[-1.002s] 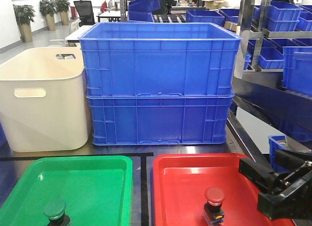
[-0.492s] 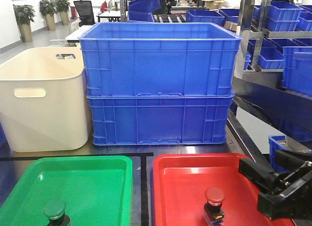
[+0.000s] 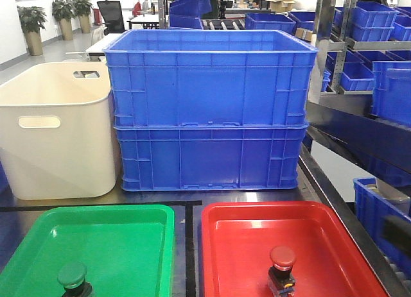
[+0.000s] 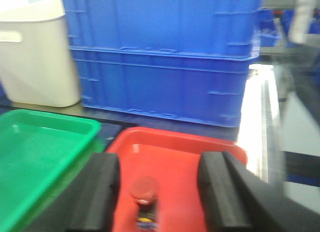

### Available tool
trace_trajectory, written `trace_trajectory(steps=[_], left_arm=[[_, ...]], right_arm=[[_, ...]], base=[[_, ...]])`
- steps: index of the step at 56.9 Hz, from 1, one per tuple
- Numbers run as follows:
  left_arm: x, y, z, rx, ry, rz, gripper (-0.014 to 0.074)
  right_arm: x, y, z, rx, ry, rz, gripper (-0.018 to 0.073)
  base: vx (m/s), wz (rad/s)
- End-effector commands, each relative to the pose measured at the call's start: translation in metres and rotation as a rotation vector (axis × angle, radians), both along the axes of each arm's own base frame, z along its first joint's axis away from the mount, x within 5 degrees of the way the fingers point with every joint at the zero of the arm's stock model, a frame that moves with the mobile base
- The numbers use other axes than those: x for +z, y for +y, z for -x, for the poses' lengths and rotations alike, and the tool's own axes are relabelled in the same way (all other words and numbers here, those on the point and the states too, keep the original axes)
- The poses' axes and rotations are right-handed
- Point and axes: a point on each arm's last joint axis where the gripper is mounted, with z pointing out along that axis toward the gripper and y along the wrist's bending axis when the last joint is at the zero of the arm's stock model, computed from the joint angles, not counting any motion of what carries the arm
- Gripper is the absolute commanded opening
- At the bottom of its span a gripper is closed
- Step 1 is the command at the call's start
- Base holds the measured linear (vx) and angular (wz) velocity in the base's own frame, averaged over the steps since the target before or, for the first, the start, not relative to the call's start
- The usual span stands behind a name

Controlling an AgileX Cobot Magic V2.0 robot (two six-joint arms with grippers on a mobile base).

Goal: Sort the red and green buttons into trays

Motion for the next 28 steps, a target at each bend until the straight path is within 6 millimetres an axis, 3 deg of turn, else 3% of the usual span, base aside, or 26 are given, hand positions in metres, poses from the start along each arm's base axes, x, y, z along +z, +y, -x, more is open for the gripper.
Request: trace_trajectory(steps=[1, 9, 23, 28], left_arm=[[0.015, 0.0, 0.002, -0.005, -0.118, 0.009, -0.0006], [0.015, 0.0, 0.002, -0.005, -0.118, 0.009, -0.0006], [0.015, 0.0, 0.002, -0.005, -0.118, 0.009, -0.0006], [0.015, 0.0, 0.002, -0.005, -0.118, 0.009, -0.0006]], right_arm=[[0.004, -0.009, 0.013, -0.043, -0.099, -0.001, 0.0317], [-0.027, -0.023, 0.034, -0.145, -0.246, -0.074, 0.0189], [-0.088, -0.038, 0.064, -0.325, -0.435, 0.004, -0.0014], [-0.111, -0.038, 0.068, -0.335, -0.416, 0.039, -0.0015]], base=[[0.0, 0.0], [0.0, 0.0], [0.0, 0.0], [0.0, 0.0]])
